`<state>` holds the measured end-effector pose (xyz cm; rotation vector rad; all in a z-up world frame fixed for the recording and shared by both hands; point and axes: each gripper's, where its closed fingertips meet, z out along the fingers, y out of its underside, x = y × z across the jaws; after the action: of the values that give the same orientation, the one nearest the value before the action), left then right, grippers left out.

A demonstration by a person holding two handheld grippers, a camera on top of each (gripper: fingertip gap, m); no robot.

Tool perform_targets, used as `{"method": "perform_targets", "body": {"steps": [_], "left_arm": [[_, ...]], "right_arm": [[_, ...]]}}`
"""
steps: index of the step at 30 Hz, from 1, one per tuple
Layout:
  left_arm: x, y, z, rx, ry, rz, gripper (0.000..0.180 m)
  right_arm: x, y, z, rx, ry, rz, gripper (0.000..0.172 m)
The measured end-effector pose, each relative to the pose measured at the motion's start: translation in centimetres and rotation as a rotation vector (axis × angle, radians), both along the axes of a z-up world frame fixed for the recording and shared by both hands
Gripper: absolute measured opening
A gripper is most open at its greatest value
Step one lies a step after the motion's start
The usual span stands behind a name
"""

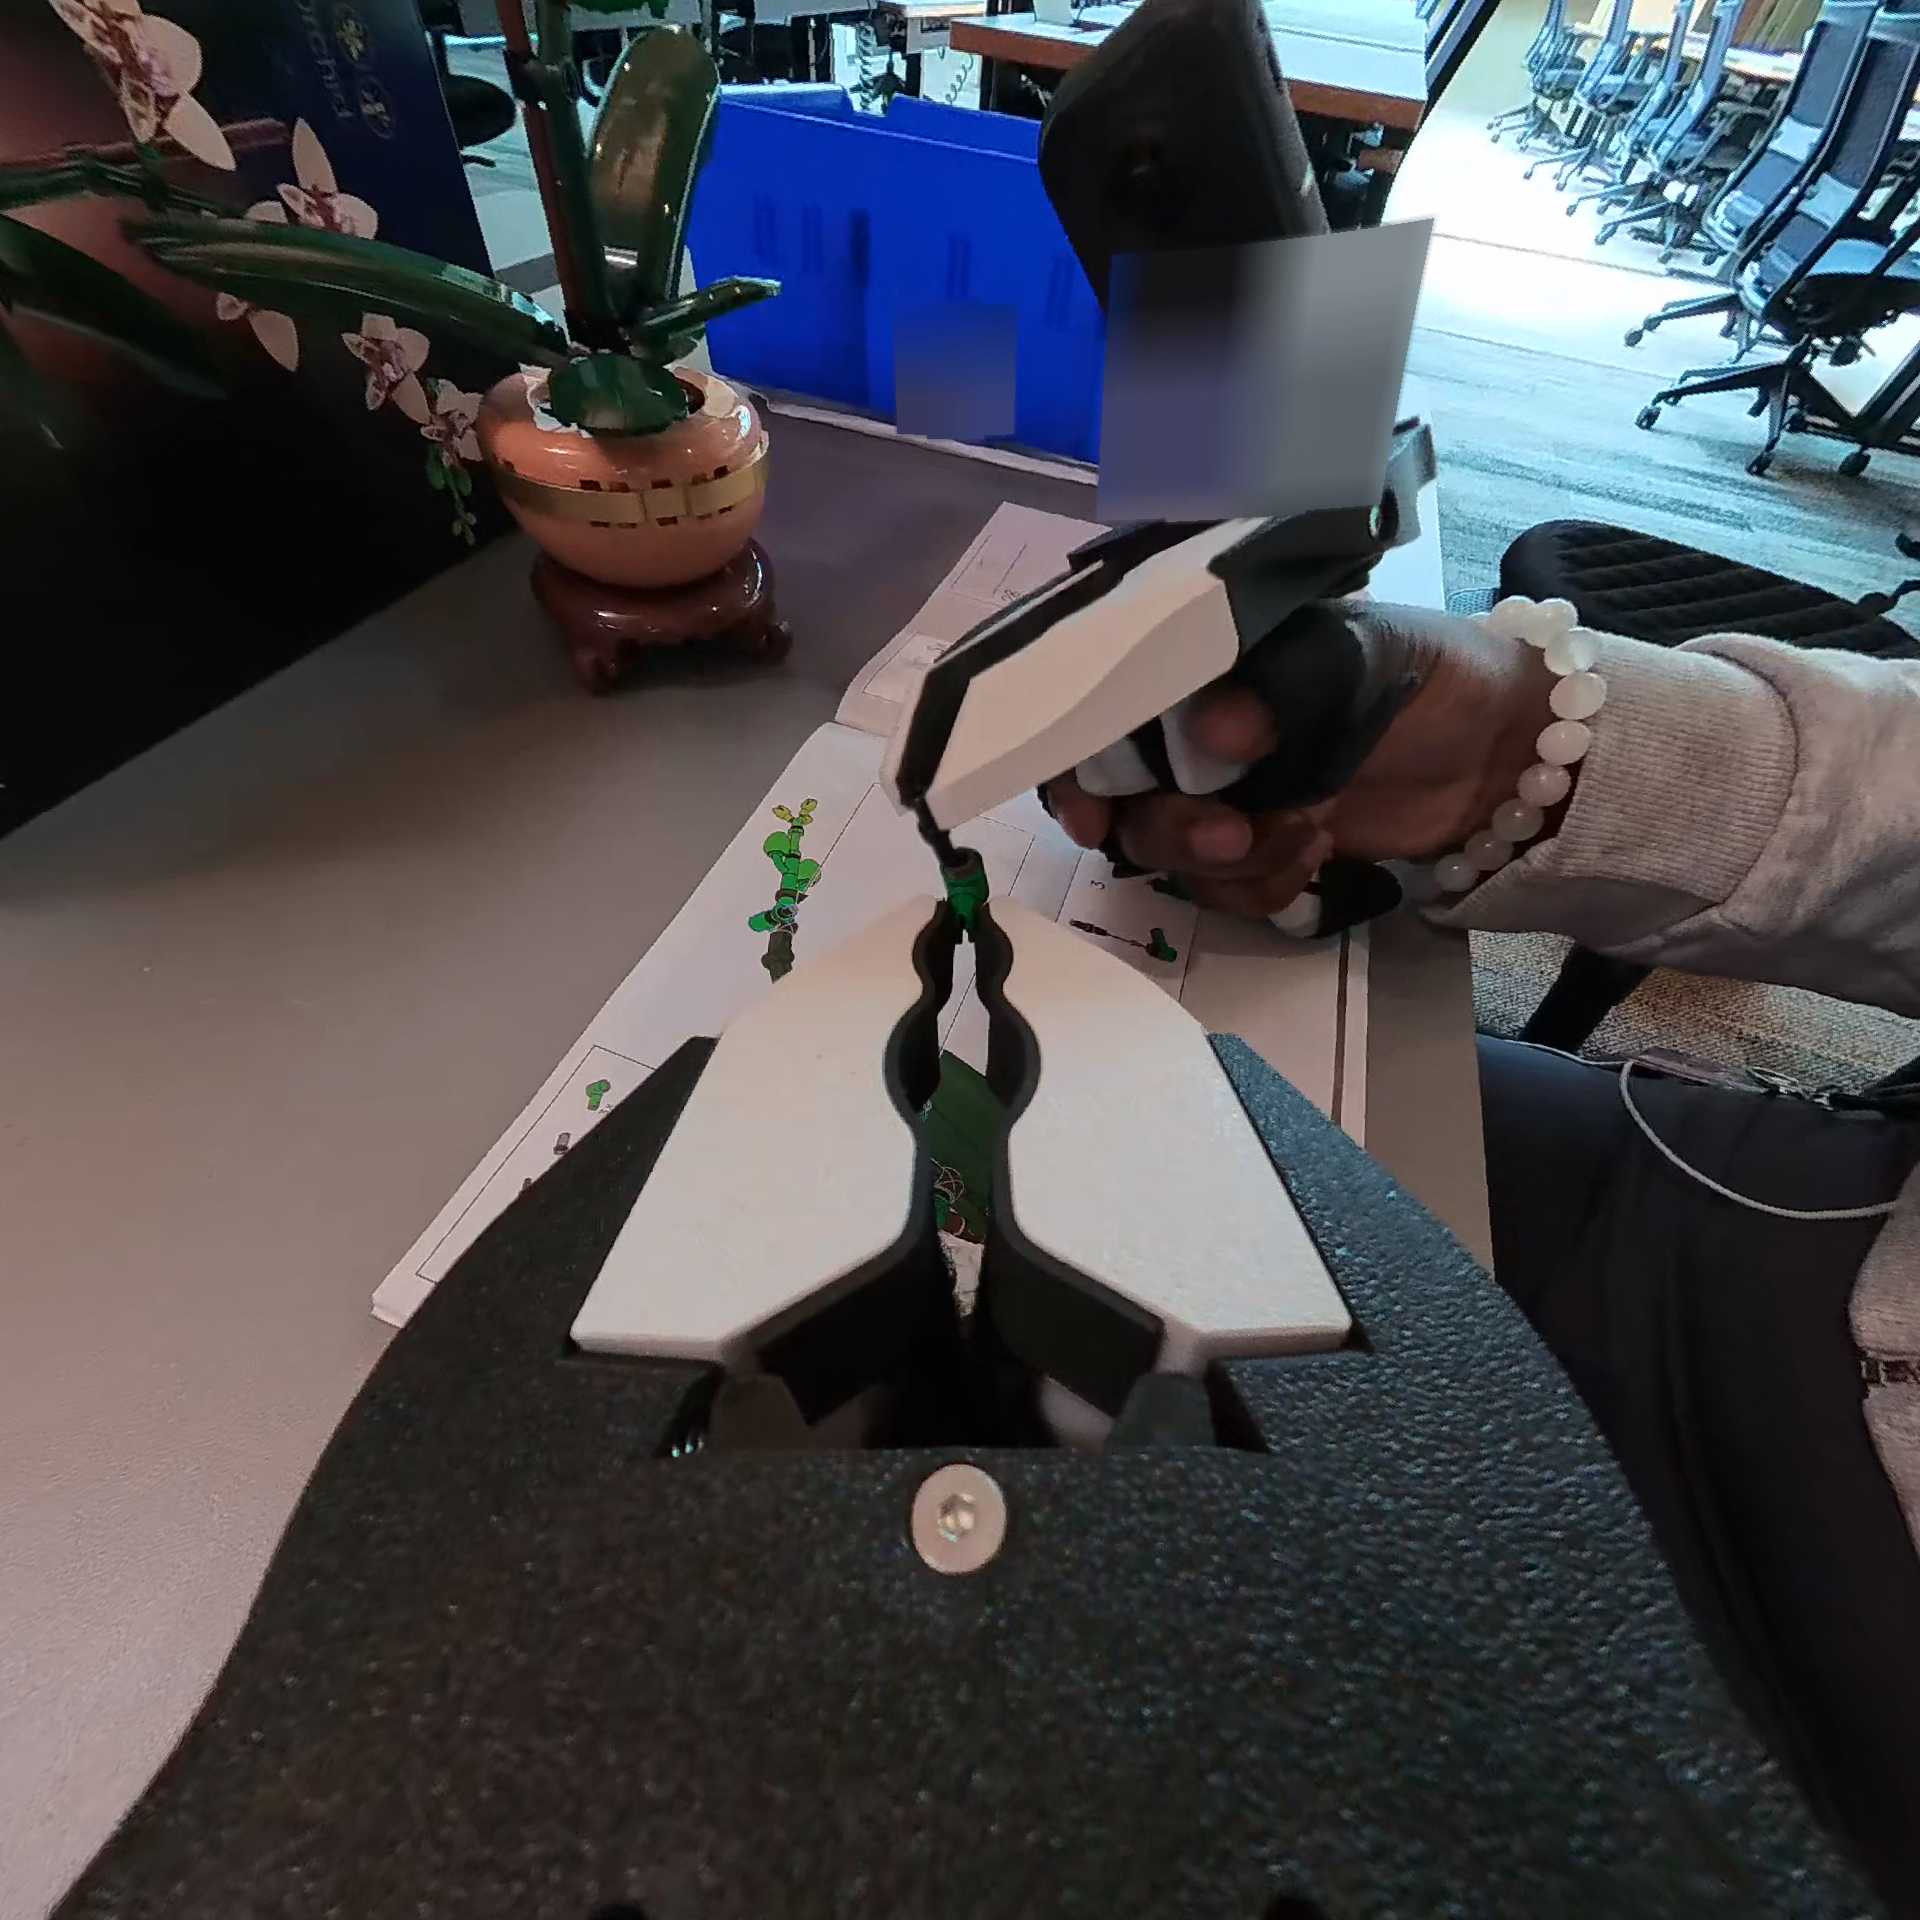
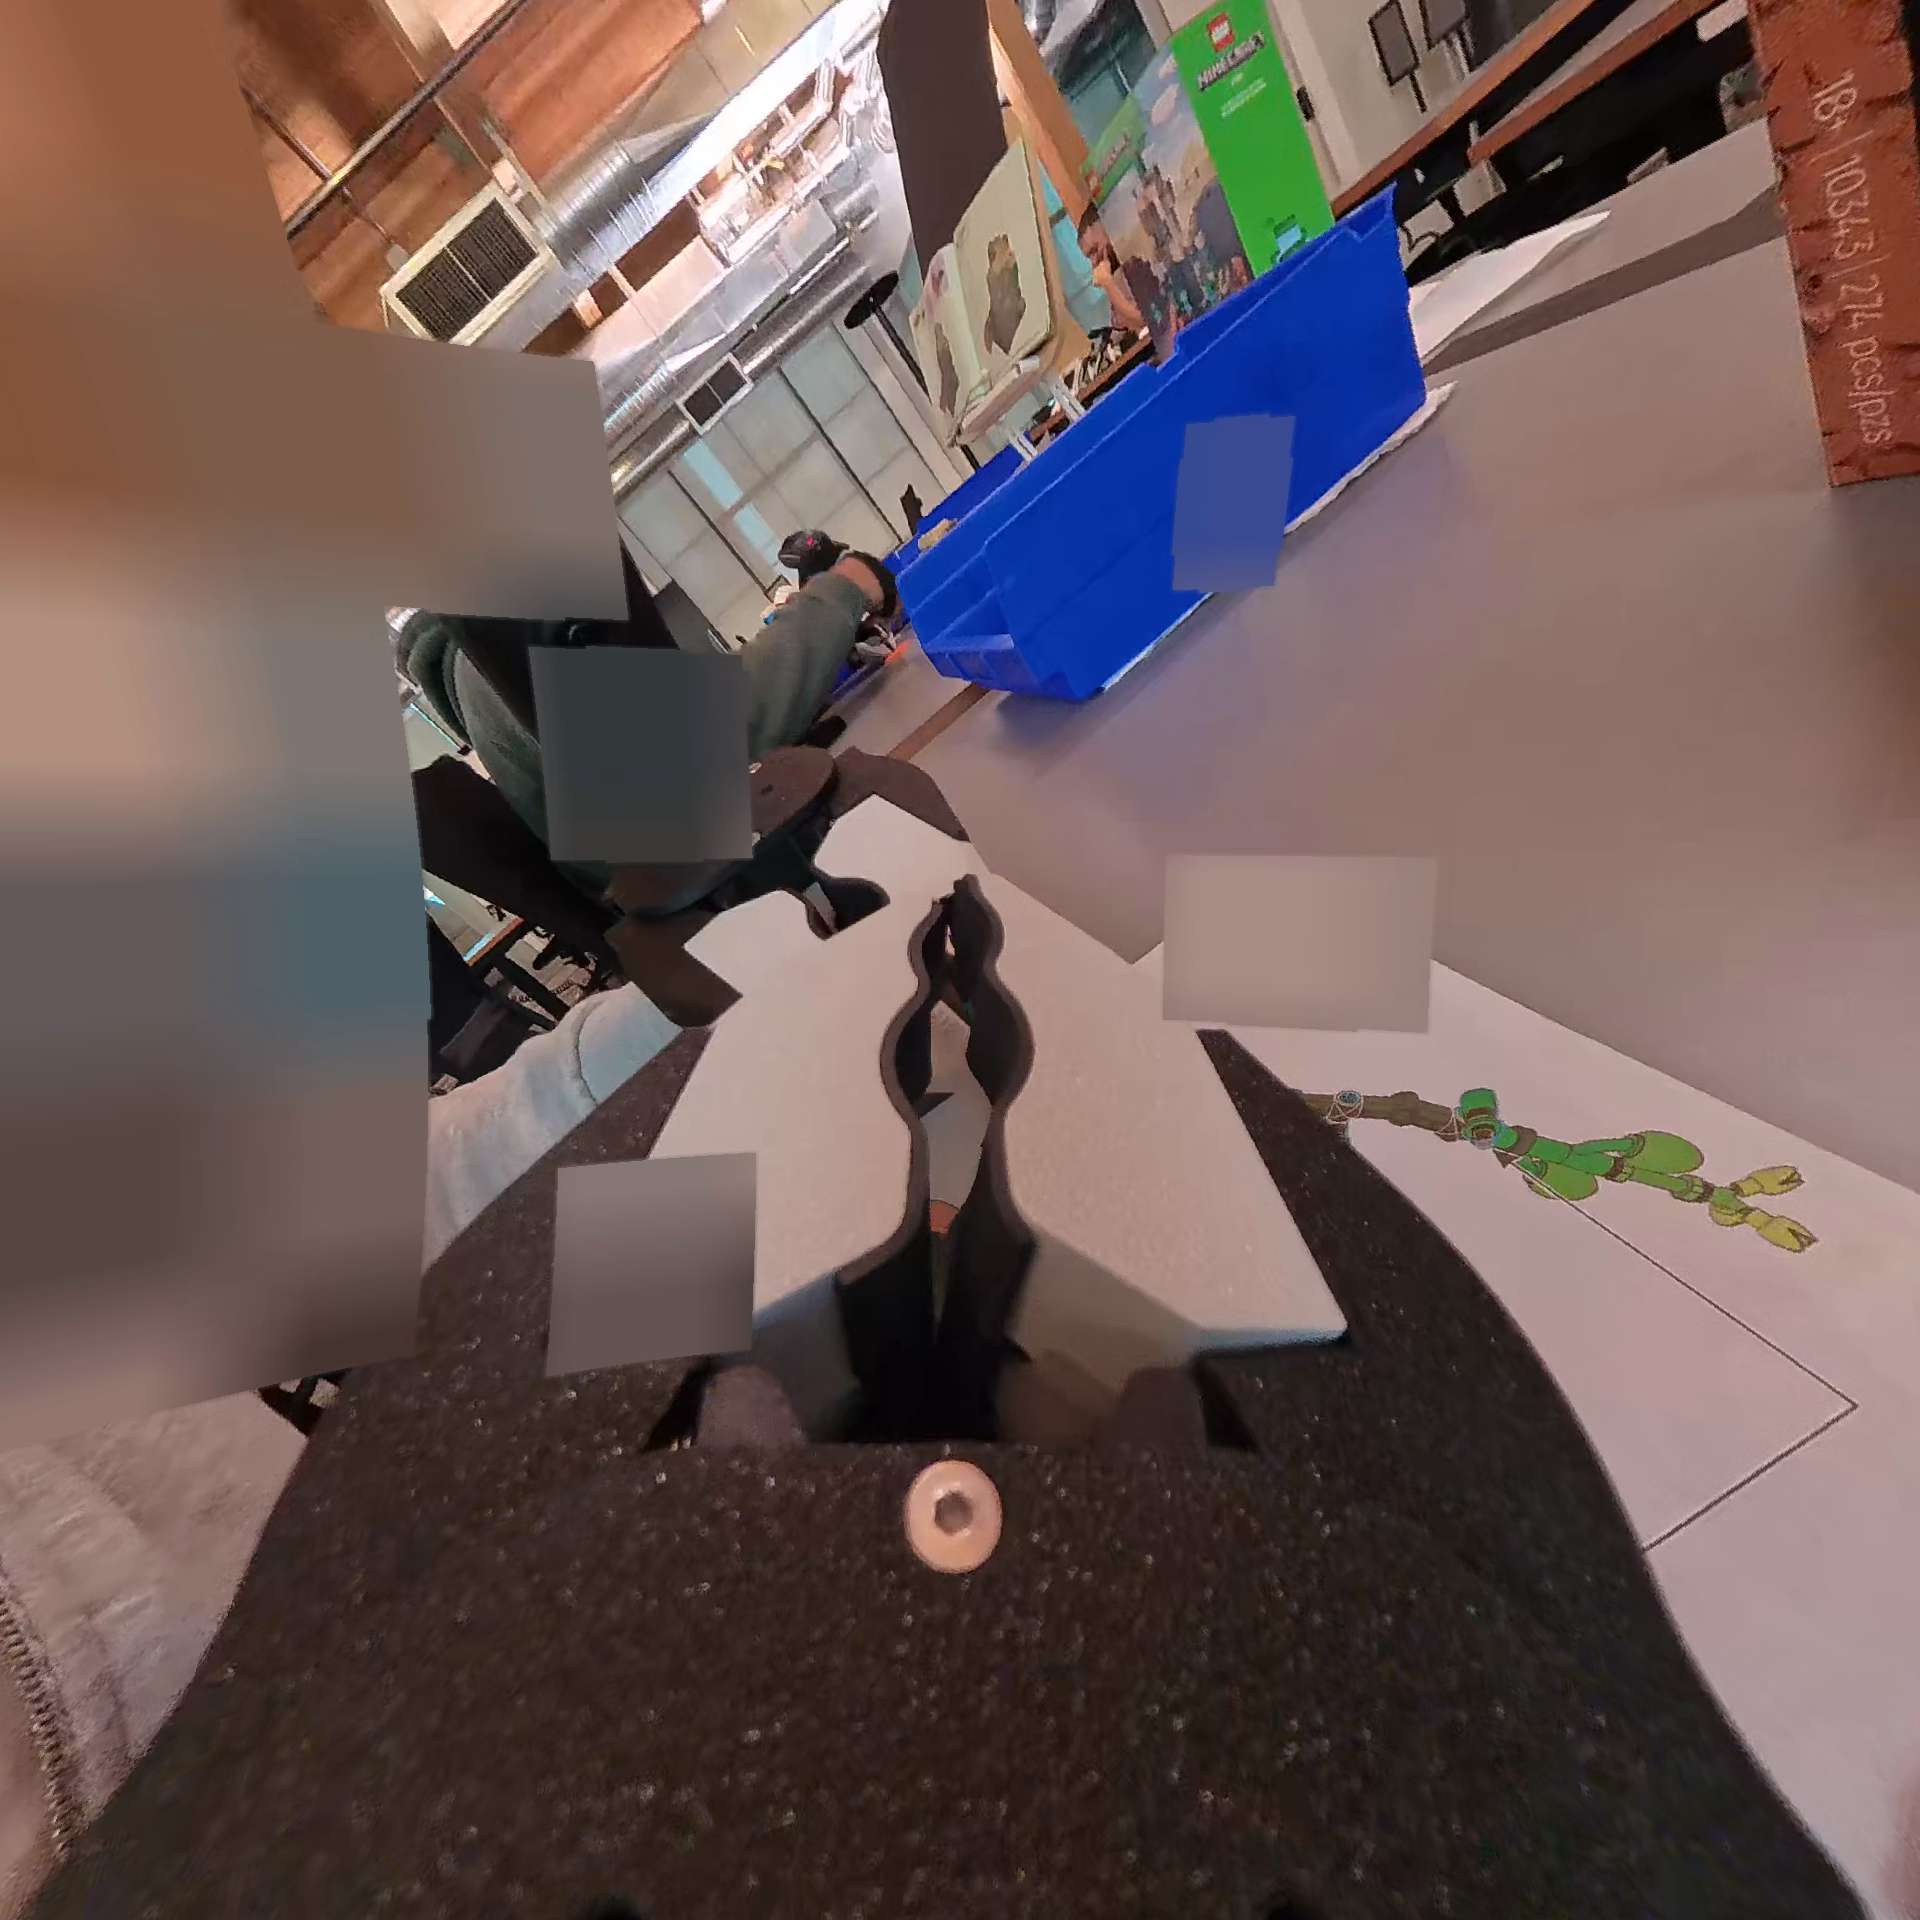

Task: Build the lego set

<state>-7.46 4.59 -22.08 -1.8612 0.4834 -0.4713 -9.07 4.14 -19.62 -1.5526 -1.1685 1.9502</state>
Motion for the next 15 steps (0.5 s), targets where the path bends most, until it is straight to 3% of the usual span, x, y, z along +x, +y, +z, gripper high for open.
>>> {"method": "perform_targets", "body": {"steps": [15], "left_arm": [[-0.10,-0.08,0.14,-0.019,-0.051,-0.009,0.003]], "right_arm": [[-0.07,0.09,-0.08,0.003,-0.002,-0.001,0.001]]}}
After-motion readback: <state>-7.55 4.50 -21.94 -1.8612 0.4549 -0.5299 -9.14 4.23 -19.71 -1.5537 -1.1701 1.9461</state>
